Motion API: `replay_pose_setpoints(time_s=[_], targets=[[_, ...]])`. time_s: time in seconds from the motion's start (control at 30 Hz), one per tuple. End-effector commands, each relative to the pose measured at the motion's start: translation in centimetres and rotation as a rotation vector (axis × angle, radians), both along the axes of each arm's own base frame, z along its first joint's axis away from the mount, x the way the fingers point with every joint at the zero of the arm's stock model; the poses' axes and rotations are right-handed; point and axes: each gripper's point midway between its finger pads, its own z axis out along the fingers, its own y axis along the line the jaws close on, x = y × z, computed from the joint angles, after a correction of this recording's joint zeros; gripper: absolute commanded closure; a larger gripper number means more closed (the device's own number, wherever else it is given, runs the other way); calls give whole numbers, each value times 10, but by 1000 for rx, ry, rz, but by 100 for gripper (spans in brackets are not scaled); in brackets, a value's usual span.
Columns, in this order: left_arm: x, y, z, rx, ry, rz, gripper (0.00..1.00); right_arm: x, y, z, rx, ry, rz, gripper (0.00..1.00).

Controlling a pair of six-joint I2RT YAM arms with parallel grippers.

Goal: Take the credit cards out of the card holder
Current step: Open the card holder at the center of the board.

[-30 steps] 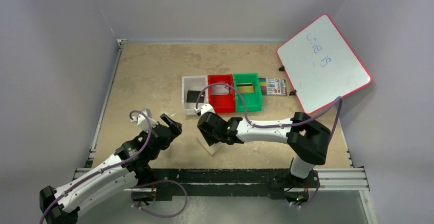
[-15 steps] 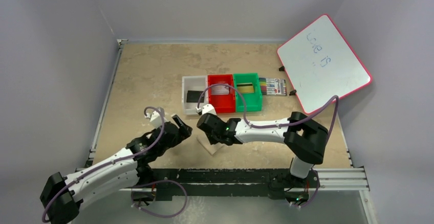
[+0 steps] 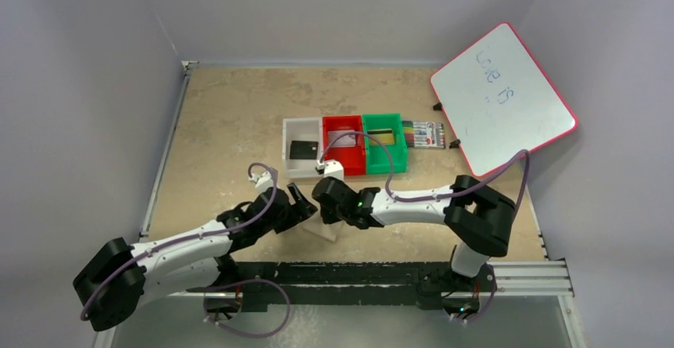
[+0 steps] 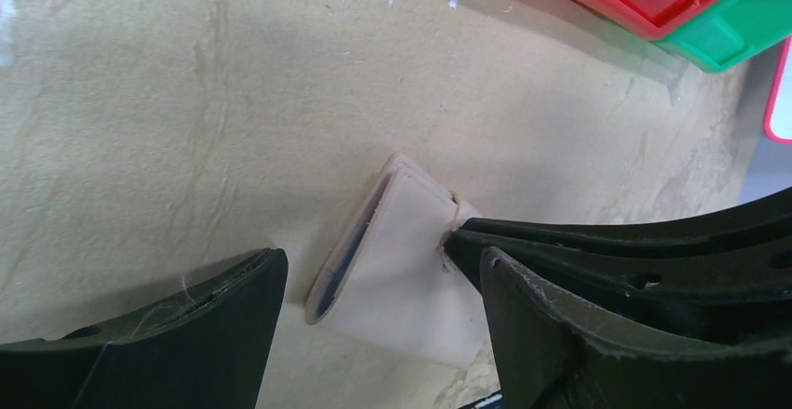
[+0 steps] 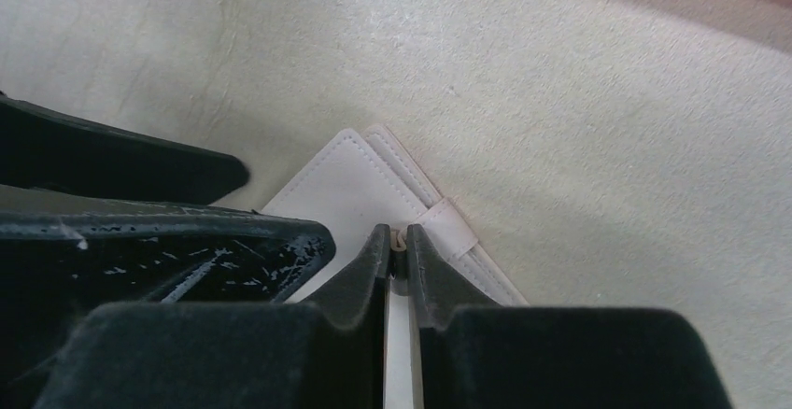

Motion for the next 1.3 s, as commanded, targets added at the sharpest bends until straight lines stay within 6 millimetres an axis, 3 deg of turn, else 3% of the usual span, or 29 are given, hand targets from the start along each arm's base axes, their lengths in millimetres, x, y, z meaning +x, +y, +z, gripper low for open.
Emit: replay_pose_setpoints(time_s=[0.0, 0.3, 0.6, 0.8, 0.93, 1.07, 1.27], targets=[[1, -14, 4, -72, -19, -33, 25, -15, -5, -8, 60, 85, -55, 96], [-3, -19, -5, -128, 4, -22, 28, -6, -9, 7, 254, 138, -88, 99], [-5, -28, -14, -169, 30, -29, 33, 4, -19, 12, 315, 162, -132, 100], [-1, -8, -21, -20, 35, -1, 35, 15, -56, 8, 258, 131, -249, 97], [3, 6, -12, 56, 5, 25, 32, 24, -84, 12, 214, 82, -295, 95], [6, 14, -2, 68, -28, 49, 29, 21, -78, 35, 311, 68, -234, 97], [8, 10, 8, 27, -48, 58, 27, 9, -49, 105, 576, 5, -65, 93]])
